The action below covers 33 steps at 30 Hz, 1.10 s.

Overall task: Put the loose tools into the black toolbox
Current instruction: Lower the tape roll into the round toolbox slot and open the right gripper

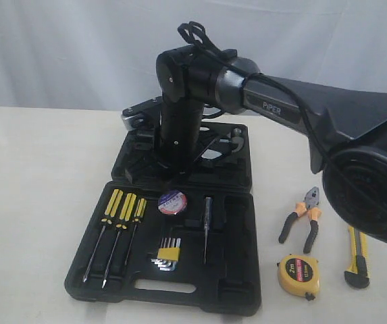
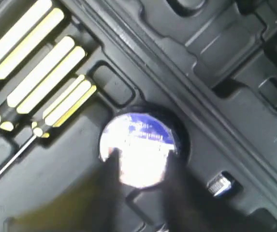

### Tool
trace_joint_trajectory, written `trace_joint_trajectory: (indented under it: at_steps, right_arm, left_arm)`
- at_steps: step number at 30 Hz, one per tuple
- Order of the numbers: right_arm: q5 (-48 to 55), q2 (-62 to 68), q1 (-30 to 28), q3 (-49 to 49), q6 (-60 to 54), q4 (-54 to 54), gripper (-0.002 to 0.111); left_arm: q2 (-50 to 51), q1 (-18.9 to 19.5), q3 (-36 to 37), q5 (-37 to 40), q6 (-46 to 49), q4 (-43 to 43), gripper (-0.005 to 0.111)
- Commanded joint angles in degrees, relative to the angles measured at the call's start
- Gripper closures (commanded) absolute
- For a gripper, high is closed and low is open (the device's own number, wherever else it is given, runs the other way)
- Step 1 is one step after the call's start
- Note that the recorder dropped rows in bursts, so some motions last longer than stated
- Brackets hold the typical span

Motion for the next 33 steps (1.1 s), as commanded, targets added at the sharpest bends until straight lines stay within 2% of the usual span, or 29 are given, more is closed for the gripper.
trace_joint_trajectory:
  at_steps: [1, 8, 16, 21, 33]
  right_arm:
    - [1.19, -0.19, -0.09, -0.56, 0.52, -0.33, 0.108]
    - [1.19, -0.19, -0.09, 0.13, 0.52, 0.0, 0.109]
    - [1.19, -0.19, -0.09, 5.48, 0.52, -3.26, 0.109]
    - [-2.62, -0.19, -0.09, 7.78, 0.52, -3.26, 0.109]
    - [-4.55, -0.19, -0.09, 8.04, 0.03, -3.14, 0.109]
  left_arm:
    - [-0.07, -0.27, 0.15, -0.31, -0.33, 0.0, 0.107]
    - [-0.07, -0.27, 0.15, -0.31, -0.33, 0.0, 0.107]
    - [-0.07, -0.27, 0.15, -0.31, -0.33, 0.0, 0.107]
    - [-0.07, -0.27, 0.15, -0.31, -0.33, 0.0, 0.107]
    - [-0.07, -0.27, 0.15, -0.31, -0.33, 0.0, 0.107]
